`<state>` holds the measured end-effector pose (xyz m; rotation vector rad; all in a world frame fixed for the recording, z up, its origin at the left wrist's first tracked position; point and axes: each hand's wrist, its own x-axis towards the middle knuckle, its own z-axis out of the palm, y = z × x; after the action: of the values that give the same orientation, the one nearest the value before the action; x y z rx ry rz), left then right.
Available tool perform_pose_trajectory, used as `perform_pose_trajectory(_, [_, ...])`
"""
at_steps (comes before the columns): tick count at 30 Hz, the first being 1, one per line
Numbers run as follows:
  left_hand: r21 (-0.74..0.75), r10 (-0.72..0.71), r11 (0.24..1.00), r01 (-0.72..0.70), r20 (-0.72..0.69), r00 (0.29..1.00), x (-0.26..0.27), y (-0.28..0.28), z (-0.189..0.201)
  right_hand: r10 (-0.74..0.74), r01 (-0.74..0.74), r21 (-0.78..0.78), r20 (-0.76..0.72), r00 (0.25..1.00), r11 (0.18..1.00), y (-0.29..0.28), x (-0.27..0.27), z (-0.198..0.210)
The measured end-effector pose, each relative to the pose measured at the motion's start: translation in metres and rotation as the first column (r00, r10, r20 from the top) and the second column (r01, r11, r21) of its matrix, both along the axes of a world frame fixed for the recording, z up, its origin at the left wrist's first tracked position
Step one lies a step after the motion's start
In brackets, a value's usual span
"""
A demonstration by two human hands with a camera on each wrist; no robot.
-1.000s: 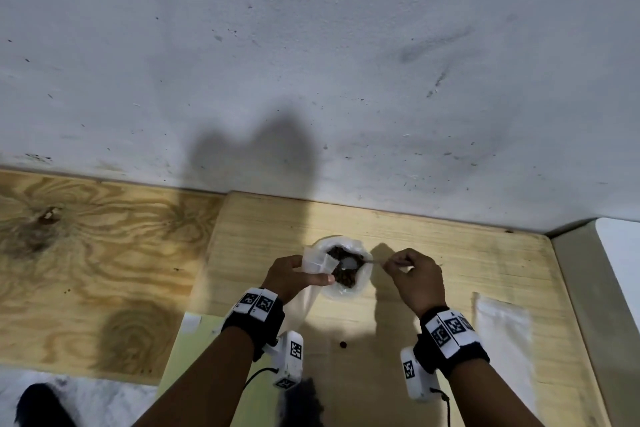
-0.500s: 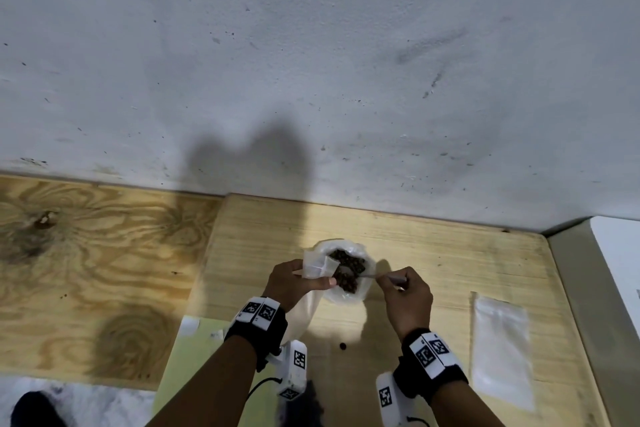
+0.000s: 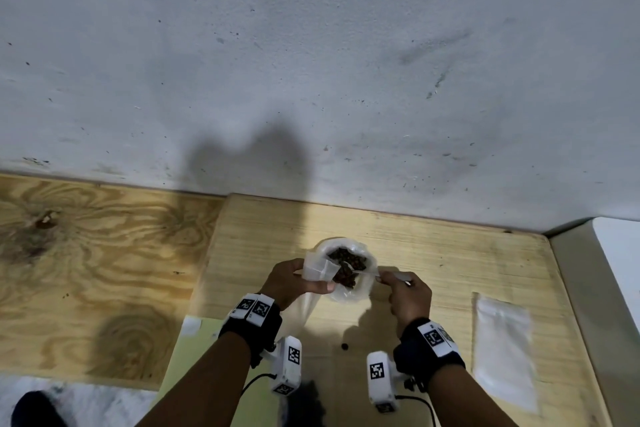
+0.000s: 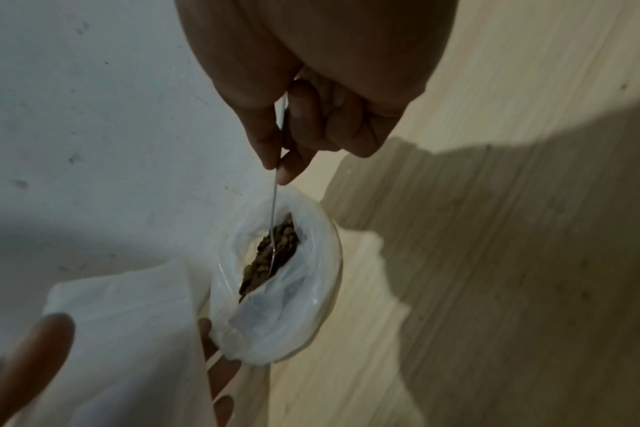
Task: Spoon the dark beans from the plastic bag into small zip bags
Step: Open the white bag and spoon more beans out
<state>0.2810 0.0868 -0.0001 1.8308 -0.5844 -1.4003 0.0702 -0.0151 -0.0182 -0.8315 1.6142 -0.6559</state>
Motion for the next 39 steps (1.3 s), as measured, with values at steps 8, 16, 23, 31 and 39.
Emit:
perform_pose_trajectory(8, [0.025,-0.099,0.995,0.096,0.168,0.981,-0.002,0.004,0.002,0.028,-0.023,-0.089,0.05,0.998,0.996,-0.004,-0.02,0.038])
perform_pose_trajectory(16, [0.029,-0.113,0.994,0.109,0.326,0.939,-0.017,0.011,0.009,0.08,-0.045,-0.217,0.156,0.984,0.975,-0.003,-0.022,0.073])
perform_pose_trajectory(23, [0.028,-0.05,0.999,0.044,0.252,0.966,-0.023,0.014,0.008,0.357,-0.334,-0.473,-0.045,0.933,0.815,0.016,-0.004,0.077])
perform_pose_trajectory(31, [0.015,0.01,1.0,-0.013,0.201,0.98,-0.013,0.026,0.005,0.325,-0.289,-0.499,-0.015,0.945,0.817,0.02,-0.011,0.072])
perform_pose_trajectory(39, [0.018,-0.007,1.0,0.004,0.157,0.988,-0.001,0.019,0.002,0.181,-0.304,-0.487,-0.283,0.942,0.819,0.024,-0.008,0.037])
